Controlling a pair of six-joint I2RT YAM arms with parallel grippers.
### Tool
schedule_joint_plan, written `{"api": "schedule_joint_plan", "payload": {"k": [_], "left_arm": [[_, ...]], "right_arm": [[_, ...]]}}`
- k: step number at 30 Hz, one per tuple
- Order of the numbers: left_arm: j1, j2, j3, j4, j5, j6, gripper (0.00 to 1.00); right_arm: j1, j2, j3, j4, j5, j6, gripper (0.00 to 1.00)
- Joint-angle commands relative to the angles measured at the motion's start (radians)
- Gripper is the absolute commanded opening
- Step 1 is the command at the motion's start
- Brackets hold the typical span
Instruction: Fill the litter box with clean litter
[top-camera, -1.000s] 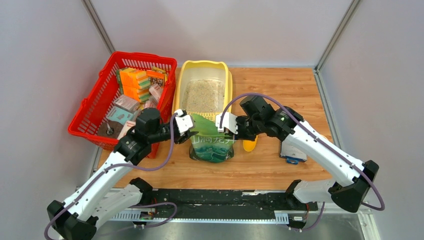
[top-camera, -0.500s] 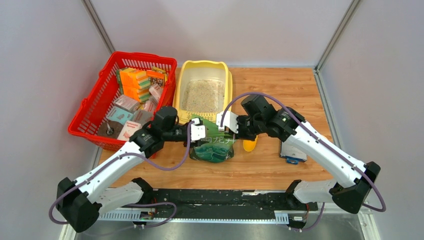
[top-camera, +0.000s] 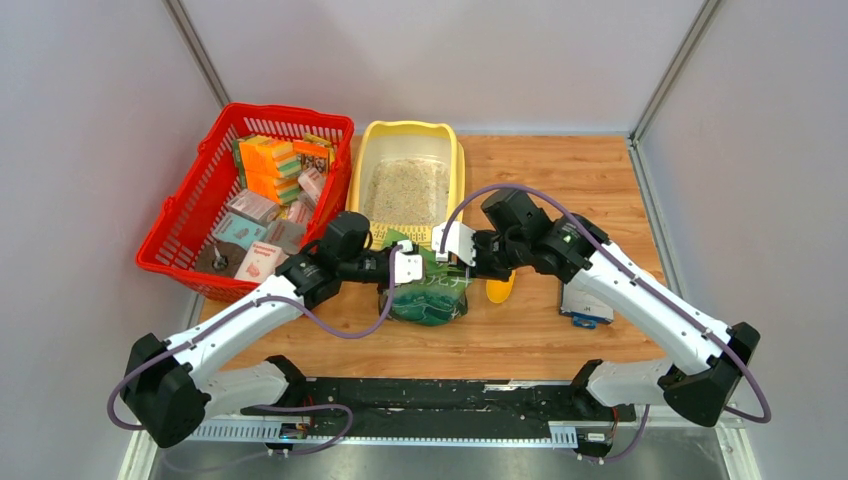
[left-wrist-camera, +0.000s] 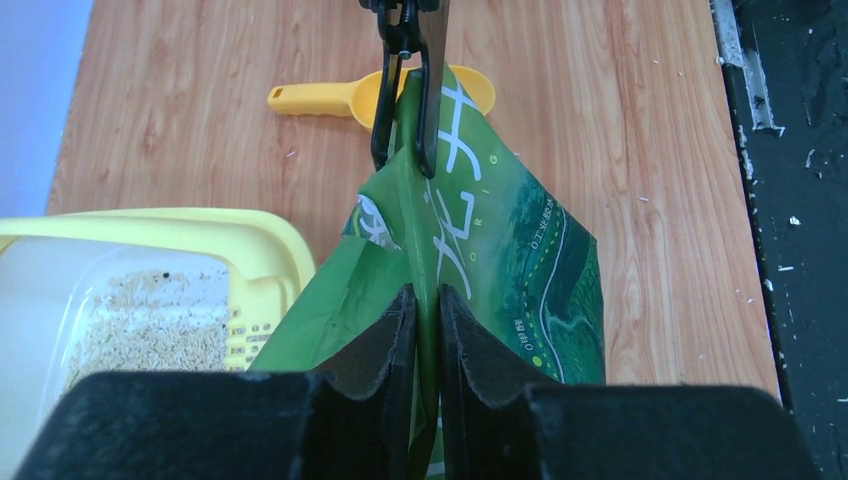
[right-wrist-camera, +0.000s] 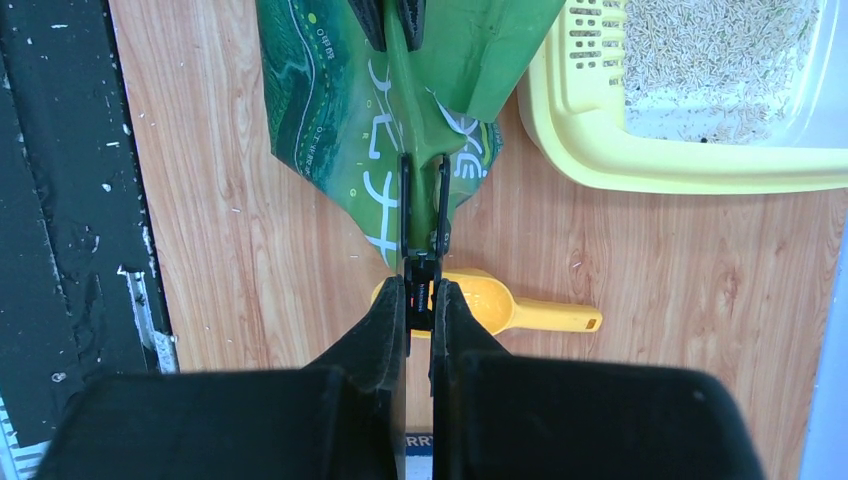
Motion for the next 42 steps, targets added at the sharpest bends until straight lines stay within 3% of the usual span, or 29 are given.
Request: {"api": "schedule_joint_plan", "payload": {"k": [1,21,28,42], "left_arm": [[-0.006,0.0,0.036,0.019,0.04,0.024,0.2],[-0.011,0.032,0.079,-0.016,0.039,-0.005,0.2],[-0.009,0.047,0.096,-0.021,0.037,-0.008,0.2],[-0.009,0.024,0.088,-0.019,0.0,-0.02,0.22]], "right_arm": [[0.003,0.018,0.034,0.063,-0.007,-0.027,0.0],[0.031,-0.019,0.04,0.147,0.112,-0.093,0.0],[0.042,-0.02,0.022,0.165,0.066,-0.132,0.0],[0.045,0.07,0.075,0.0,-0.007,-0.148,0.0]]}}
